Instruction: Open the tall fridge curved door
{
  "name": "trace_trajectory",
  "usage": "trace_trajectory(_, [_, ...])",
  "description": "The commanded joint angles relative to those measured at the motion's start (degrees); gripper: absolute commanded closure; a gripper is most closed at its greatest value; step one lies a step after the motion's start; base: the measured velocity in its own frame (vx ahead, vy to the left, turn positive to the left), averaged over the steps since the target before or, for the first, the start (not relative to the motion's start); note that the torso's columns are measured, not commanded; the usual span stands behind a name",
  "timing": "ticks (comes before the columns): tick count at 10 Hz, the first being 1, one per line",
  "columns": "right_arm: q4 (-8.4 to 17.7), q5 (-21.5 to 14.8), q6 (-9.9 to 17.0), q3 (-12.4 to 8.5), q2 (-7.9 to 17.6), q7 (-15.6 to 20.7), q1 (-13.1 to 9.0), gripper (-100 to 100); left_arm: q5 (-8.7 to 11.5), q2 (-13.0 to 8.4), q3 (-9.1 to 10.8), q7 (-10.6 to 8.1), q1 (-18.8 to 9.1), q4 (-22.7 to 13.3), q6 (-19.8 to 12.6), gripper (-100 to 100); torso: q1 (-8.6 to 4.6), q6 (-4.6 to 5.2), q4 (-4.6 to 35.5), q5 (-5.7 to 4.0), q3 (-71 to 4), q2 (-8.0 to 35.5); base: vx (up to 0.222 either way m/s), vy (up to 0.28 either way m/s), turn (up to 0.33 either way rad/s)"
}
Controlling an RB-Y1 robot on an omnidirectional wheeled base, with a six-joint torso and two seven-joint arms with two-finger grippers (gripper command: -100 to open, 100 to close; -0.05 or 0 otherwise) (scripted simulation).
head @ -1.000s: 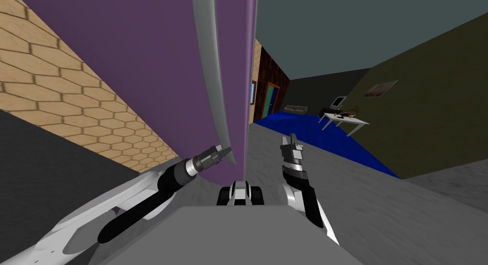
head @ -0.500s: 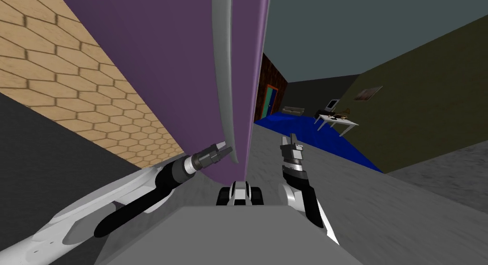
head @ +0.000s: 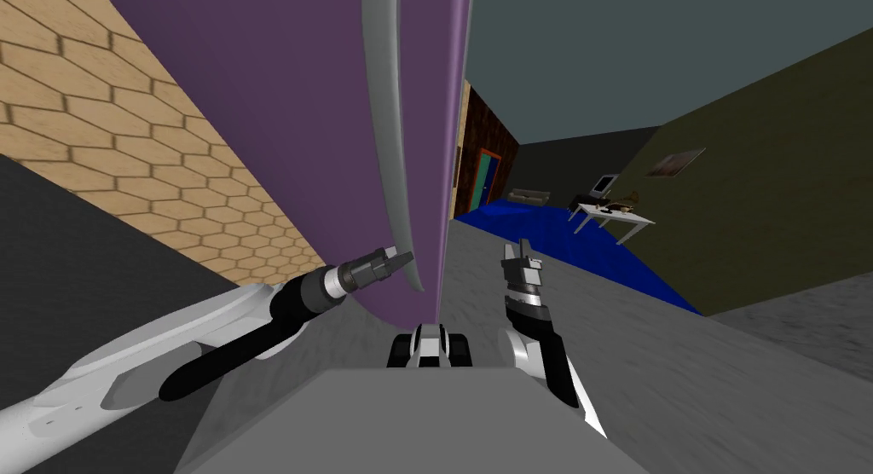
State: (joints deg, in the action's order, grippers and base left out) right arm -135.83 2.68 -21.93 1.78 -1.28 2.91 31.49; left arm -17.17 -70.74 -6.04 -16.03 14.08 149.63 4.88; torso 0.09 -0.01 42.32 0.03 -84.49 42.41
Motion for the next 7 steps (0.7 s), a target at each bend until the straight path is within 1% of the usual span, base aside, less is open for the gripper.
trace_trajectory(1, [0.00, 0.00, 0.00, 0.00, 0.00, 0.00, 0.00, 0, 1.64, -2.70, 2.42, -3.38, -2.16, 0.20, -0.67, -100, -0.05, 0.00, -0.01, -0.02, -0.01, -0.02, -0.018, -0.024, 0.044])
trace_trajectory(2, [0.00, 0.00, 0.00, 0.00, 0.00, 0.00, 0.00, 0, 1.32, -2.15, 1.64, -2.55, -2.09, 0.06, -0.62, -100, -0.08, 0.01, -0.02, -0.03, -0.05, -0.07, -0.009, -0.010, 0.007])
trace_trajectory(3, [0.00, 0.00, 0.00, 0.00, 0.00, 0.00, 0.00, 0, 1.40, -2.26, 1.69, -2.85, -2.25, 0.05, -0.73, 0, -0.05, 0.01, -0.05, -0.01, -0.08, -0.14, 0.000, 0.000, 0.000])
trace_trajectory(7, [0.00, 0.00, 0.00, 0.00, 0.00, 0.00, 0.00, 0, 1.39, -2.25, 1.69, -2.82, -2.23, 0.02, -0.75, 0, -0.09, 0.01, -0.04, -0.03, -0.08, -0.12, 0.000, 0.000, 0.000])
